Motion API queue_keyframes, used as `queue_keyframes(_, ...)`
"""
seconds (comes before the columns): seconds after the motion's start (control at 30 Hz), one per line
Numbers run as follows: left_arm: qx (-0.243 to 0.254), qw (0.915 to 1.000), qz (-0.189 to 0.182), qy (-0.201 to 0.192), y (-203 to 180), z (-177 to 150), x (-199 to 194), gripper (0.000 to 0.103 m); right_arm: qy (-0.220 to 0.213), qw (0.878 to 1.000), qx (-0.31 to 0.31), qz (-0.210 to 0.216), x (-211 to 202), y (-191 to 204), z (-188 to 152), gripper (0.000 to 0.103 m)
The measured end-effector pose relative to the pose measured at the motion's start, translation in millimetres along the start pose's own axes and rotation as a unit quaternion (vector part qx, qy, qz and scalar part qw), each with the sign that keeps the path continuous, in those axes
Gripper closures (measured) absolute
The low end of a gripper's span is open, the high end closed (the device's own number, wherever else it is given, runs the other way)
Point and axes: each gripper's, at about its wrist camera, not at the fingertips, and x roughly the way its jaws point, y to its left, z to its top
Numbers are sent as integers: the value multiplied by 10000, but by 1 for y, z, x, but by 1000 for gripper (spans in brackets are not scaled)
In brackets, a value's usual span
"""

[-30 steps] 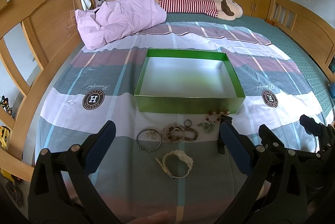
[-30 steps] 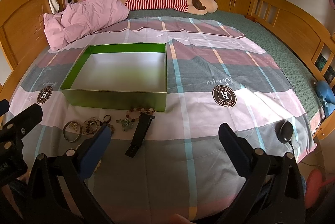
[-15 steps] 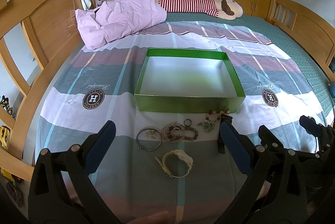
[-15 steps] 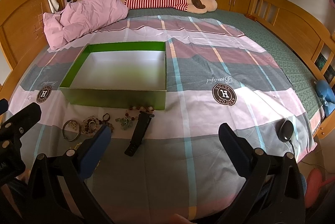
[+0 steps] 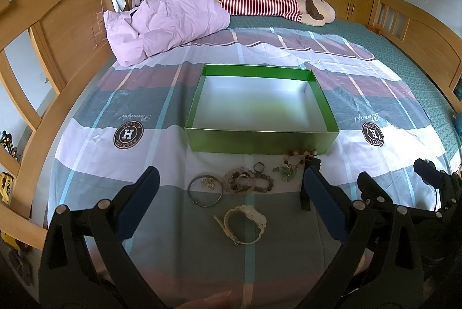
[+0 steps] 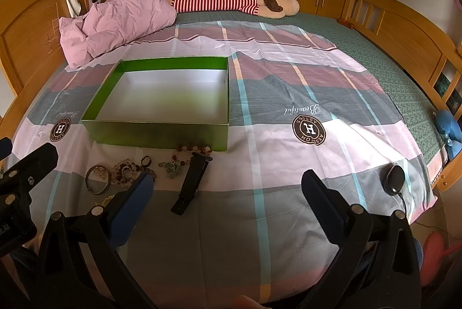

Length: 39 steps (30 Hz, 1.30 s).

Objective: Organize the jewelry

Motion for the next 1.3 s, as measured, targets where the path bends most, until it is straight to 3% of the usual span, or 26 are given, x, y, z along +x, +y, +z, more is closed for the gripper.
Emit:
queue_keyframes(0.13,-18,10000,49,-12,7,-2,6,4,48,9999,-118,-37,4,-1,0,3)
queue_keyframes(0.23,-195,9996,173,139,32,-7,25,4,311,9987,-346,-227,25,-7,-2,3)
queue_keyframes(0.33,-376,9981,342,351,55,-15,41,4,696,9973,-216,-135,48,-20,-7,3)
queue_keyframes(0.4,-445,9973,286,514,65,-22,50,5,813,9965,-212,-31,58,-19,-10,6)
queue_keyframes(0.47,-457,9965,227,659,68,-32,56,10,919,9954,-268,73,67,-12,-12,19)
queue_keyframes(0.57,-311,9954,40,911,61,-47,65,21,888,9949,-415,220,73,2,-8,33)
queue_keyframes(0.63,-217,9939,-146,1071,51,-55,72,22,888,9941,-485,392,79,13,-5,39)
queue_keyframes(0.73,-31,9915,-359,1251,32,-64,82,22,1028,9919,-495,559,93,25,-2,39)
queue_keyframes(0.9,224,9866,-413,1560,10,-74,106,23,1321,9874,-667,552,123,37,-6,40)
queue_keyframes(0.93,261,9854,-420,1629,7,-76,111,24,1376,9866,-676,557,128,38,-7,50)
queue_keyframes(0.97,277,9846,-434,1670,6,-77,115,27,1449,9854,-699,556,133,38,-9,67)
queue_keyframes(1.03,274,9827,-480,1770,5,-80,120,38,1538,9841,-734,499,138,35,-12,92)
queue_keyframes(1.1,214,9809,-538,1859,8,-82,124,56,1579,9831,-737,559,137,29,-13,97)
queue_keyframes(1.2,120,9806,-458,1903,19,-83,126,58,1648,9821,-510,764,131,7,-13,97)
queue_keyframes(1.3,-40,9813,-299,1901,35,-80,126,58,1701,9842,-316,373,134,-21,-17,97)
